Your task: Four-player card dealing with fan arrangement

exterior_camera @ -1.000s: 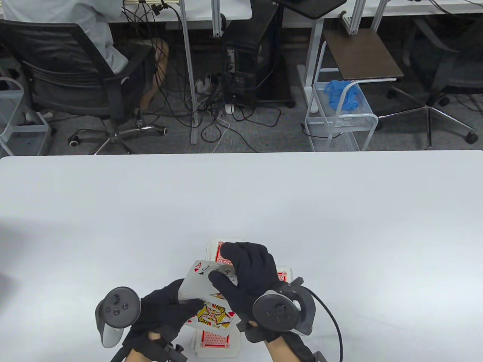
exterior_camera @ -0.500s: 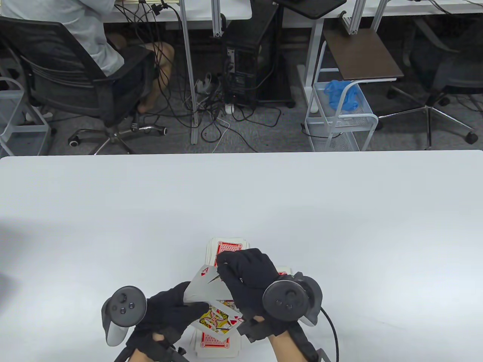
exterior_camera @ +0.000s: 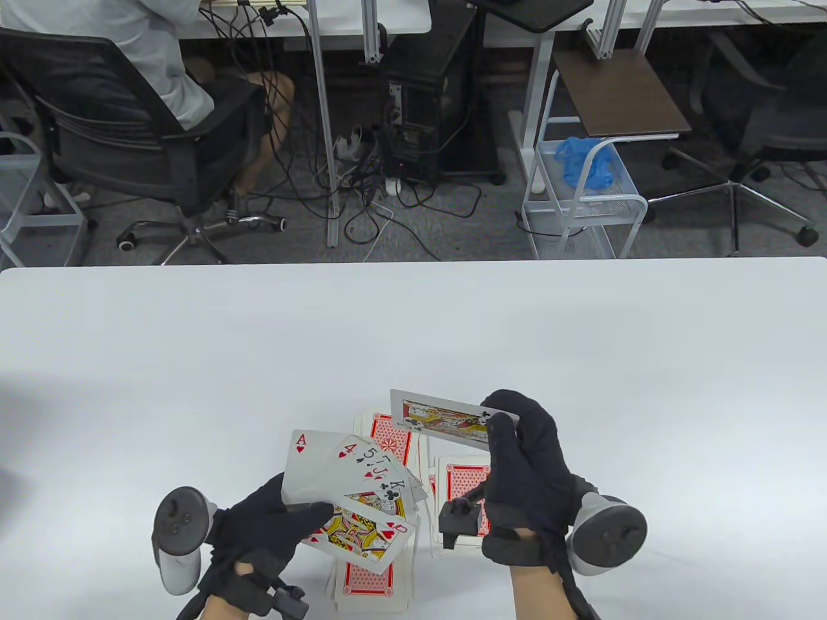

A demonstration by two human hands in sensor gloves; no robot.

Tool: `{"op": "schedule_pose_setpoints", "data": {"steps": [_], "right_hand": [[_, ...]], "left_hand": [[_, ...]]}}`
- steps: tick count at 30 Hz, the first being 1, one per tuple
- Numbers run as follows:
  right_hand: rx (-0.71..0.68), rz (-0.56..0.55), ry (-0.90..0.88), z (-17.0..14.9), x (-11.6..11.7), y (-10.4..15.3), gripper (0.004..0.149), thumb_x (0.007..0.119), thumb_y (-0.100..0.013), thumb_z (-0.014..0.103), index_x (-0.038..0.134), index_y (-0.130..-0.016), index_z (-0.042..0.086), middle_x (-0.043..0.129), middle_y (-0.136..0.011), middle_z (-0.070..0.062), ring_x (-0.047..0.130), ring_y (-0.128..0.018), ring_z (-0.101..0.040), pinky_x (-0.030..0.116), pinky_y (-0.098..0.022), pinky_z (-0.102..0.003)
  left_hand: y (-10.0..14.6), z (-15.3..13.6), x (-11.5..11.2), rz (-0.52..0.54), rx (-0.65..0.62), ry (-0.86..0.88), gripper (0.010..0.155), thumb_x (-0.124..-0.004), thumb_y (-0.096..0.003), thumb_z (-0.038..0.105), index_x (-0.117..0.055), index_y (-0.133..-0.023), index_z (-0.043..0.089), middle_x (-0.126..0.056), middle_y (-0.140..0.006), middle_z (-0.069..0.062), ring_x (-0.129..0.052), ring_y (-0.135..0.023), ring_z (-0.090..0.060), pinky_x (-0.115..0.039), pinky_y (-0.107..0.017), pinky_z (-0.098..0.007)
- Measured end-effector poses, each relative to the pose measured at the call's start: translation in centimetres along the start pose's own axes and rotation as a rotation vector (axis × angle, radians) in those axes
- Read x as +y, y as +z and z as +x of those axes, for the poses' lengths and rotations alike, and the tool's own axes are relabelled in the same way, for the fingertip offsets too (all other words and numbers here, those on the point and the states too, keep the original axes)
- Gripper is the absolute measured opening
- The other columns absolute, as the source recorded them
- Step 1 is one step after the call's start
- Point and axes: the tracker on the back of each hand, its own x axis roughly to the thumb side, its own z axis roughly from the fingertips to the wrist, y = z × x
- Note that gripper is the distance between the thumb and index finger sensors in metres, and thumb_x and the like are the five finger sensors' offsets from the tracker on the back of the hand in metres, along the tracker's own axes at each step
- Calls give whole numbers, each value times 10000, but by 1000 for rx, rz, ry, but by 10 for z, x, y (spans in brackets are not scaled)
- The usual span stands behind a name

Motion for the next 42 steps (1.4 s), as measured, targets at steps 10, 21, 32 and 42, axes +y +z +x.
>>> {"op": "schedule_pose_setpoints", "data": {"steps": [10,21,32,42], "right_hand": [[-131,95,172,5,31,13,392,757,-571,336,811,-931,191,912,-799,-68,904,-749,-383,698,-600,-665],[-261,-20,383,4,21,16,390,767,-551,329,823,-914,197,927,-775,-65,921,-723,-375,713,-586,-655],[-87,246,444,-6,46,19,402,796,-559,344,870,-911,165,988,-724,-60,981,-647,-368,754,-549,-651],[117,617,361,-11,90,40,735,537,-630,371,475,-1148,-146,635,-1128,-385,725,-911,-630,620,-598,-762]], "left_hand": [[0,0,-3,-15,4,87,454,-1005,-419,378,-901,-838,237,-1111,-710,0,-1176,-531,-262,-1028,-347,-381],[1,-2,1,-27,5,207,456,-999,-426,382,-898,-844,231,-1107,-714,-7,-1170,-537,-268,-1021,-354,-386],[6,7,6,92,-28,161,457,-997,-435,379,-884,-856,240,-1097,-734,-1,-1170,-555,-260,-1033,-361,-375],[9,11,9,148,-26,157,473,-1010,-417,363,-890,-853,229,-1103,-722,-9,-1181,-529,-252,-1050,-330,-347]]}}
